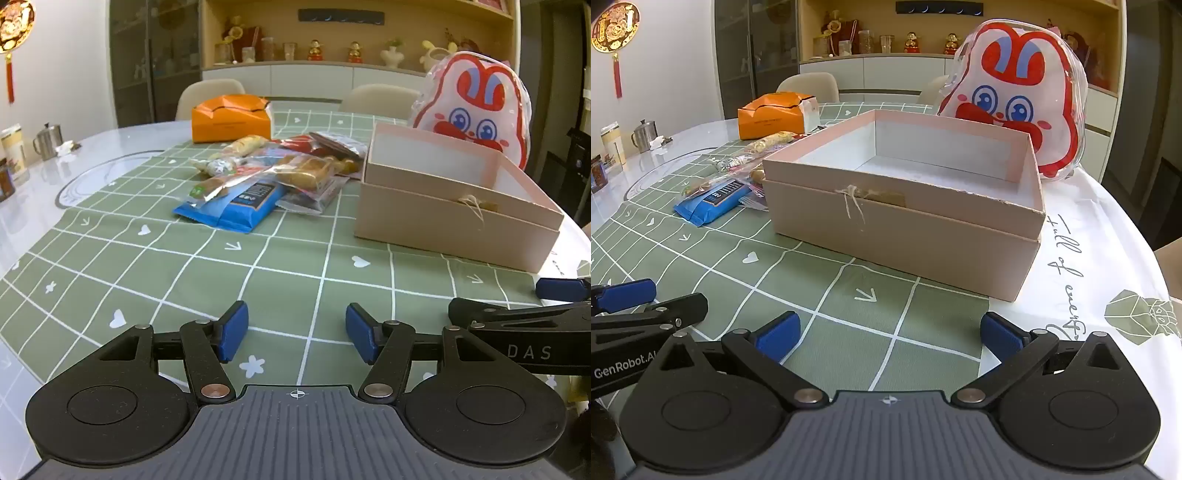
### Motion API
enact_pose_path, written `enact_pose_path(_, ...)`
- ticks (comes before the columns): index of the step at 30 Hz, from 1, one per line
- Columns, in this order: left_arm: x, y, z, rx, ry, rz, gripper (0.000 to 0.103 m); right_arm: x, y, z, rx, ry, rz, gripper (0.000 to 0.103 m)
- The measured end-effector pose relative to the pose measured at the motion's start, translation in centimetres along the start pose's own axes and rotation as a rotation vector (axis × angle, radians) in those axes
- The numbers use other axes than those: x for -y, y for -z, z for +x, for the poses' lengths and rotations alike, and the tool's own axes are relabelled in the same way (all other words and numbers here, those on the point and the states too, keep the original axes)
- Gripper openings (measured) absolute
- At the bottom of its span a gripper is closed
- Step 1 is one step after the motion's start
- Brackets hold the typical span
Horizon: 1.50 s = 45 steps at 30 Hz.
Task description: Organize snacks
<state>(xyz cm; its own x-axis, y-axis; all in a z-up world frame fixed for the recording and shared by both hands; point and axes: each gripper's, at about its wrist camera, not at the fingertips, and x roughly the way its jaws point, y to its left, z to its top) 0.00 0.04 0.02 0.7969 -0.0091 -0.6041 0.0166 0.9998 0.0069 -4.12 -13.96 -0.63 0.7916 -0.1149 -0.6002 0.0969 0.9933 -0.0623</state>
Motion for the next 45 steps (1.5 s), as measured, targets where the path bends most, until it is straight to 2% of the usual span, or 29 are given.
enact_pose_path(45, -0.01, 0.01, 0.01, 0.000, -0.007, 0.006, 0.066, -0.03, 0.00, 0.00, 0.000, 0.000, 0.000, 0.103)
